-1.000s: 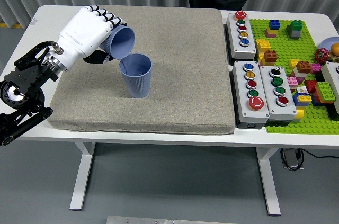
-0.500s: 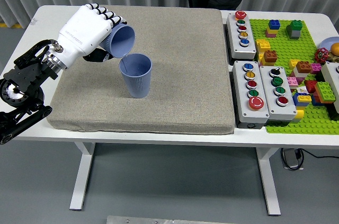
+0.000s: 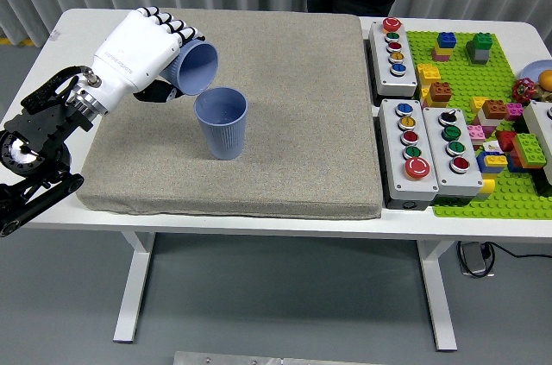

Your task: Pick cup pour cup place

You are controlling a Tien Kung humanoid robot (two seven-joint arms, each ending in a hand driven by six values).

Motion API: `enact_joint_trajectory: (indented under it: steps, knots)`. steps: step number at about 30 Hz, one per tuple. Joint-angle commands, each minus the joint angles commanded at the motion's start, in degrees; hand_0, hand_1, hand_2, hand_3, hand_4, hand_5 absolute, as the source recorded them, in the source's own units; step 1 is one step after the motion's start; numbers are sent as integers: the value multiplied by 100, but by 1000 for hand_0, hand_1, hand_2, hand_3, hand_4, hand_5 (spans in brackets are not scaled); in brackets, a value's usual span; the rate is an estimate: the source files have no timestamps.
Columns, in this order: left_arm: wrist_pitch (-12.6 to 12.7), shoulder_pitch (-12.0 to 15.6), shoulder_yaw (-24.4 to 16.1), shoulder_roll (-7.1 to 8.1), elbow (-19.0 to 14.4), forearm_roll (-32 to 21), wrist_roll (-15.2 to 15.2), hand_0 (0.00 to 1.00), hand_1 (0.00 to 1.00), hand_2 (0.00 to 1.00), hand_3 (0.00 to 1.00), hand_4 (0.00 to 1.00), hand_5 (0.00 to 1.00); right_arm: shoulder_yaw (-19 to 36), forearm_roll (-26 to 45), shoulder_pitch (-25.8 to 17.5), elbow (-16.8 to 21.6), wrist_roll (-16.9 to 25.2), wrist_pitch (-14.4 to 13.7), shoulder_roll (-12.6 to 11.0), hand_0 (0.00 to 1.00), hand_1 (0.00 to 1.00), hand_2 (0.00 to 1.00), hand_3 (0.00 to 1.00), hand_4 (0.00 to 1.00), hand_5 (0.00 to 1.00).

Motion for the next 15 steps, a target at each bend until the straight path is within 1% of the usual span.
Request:
enact_joint_trajectory:
  steps: [7,9,10,12,15]
  knots:
    - [25,45,-47,-5,-25,0,-41,426,431,475,485,709,100,10,-22,-19,3,-13,1,5,681,628,585,569,2,153]
    - [57,120,-147,-6,22,-259,-201,426,431,475,485,709,100,16,-39,-32,4,-22,2,10,681,628,585,569,2,153]
    - [71,154,-195,-7,44,-594,-276,426,431,475,485,709,100,19,-48,-36,4,-25,3,12,681,628,585,569,2,153]
    - [61,241,-343,-11,64,-988,-409,426,431,477,487,708,96,26,-56,-46,5,-30,4,15,680,628,585,569,2,153]
    - [95,412,-700,-50,74,-1696,-618,426,431,477,487,708,96,42,-80,-68,7,-40,9,25,680,628,585,569,2,153]
